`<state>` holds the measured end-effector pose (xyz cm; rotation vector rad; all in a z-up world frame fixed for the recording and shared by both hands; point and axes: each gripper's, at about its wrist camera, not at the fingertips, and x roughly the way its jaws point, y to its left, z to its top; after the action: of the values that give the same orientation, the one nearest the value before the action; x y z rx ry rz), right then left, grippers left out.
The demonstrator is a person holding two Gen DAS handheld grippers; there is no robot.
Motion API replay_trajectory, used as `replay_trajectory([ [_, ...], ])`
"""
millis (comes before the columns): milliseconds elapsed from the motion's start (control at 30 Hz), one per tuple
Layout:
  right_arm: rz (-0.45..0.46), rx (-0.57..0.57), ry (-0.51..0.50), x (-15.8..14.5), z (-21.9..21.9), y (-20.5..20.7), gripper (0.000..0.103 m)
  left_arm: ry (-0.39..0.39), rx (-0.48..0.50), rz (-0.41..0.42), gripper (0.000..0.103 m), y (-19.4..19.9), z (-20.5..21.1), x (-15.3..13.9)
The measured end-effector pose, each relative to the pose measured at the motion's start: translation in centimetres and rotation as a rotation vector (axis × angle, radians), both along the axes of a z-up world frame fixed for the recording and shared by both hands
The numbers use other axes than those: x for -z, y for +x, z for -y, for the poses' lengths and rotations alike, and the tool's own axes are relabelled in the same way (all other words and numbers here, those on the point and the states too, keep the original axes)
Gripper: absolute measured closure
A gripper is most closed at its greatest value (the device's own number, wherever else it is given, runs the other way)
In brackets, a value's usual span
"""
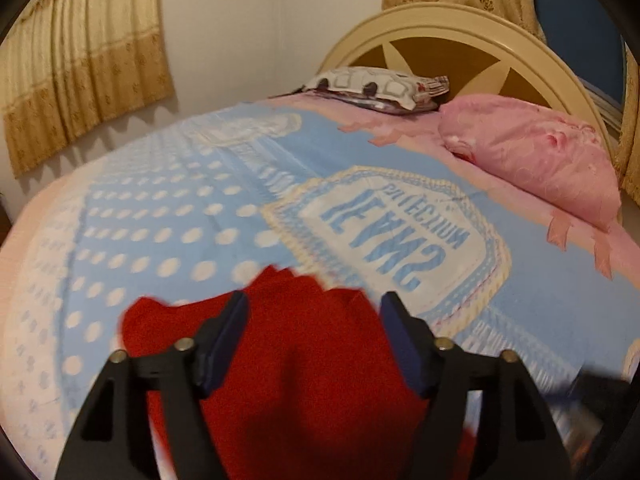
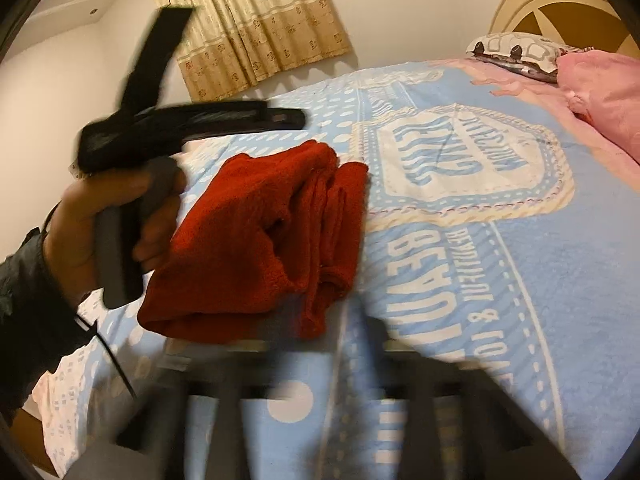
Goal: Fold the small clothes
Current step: 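Lower the folded edge and open both grippers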
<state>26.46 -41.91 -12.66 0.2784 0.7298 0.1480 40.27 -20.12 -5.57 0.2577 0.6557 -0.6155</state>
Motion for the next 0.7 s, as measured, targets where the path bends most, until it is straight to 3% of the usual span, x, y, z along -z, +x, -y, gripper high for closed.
replay_trajectory([
  [133,0.004,-0.003,-0.013,-0.9,0.2,0.3,0.014,-0.003,-0.081,0.027,0.026,-1.8,-4.6,0.5],
  [333,0.003,-0.057,-0.005,-3.5,0.0,3.8,0.017,-0.061,-0.189,-0.054,0.024,-4.1,-10.8,3.7],
  [467,-0.049,-0.095,0.057,-3.6,0.0,9.7,0.048,-0.108,-0.217,-0.137,0.024,-5.2,-12.1,6.2],
  [600,-0.193,-0.141,0.148,-0.5,-0.5,15.6,0.052,-0.164,-0.226,-0.156,0.024,-5.8,-12.3,7.0],
  [633,-0.202,-0.144,0.168,0.0,-0.7,16.1,0.079,-0.172,-0.227,-0.159,0.024,-5.8,-12.4,7.0],
  [667,-0.202,-0.144,0.184,0.3,-0.7,16.4,0.09,-0.181,-0.227,-0.164,0.024,-5.8,-12.4,7.0],
  [700,-0.194,-0.131,0.187,0.4,-0.7,16.4,0.09,-0.19,-0.227,-0.168,0.024,-5.8,-12.5,7.0],
])
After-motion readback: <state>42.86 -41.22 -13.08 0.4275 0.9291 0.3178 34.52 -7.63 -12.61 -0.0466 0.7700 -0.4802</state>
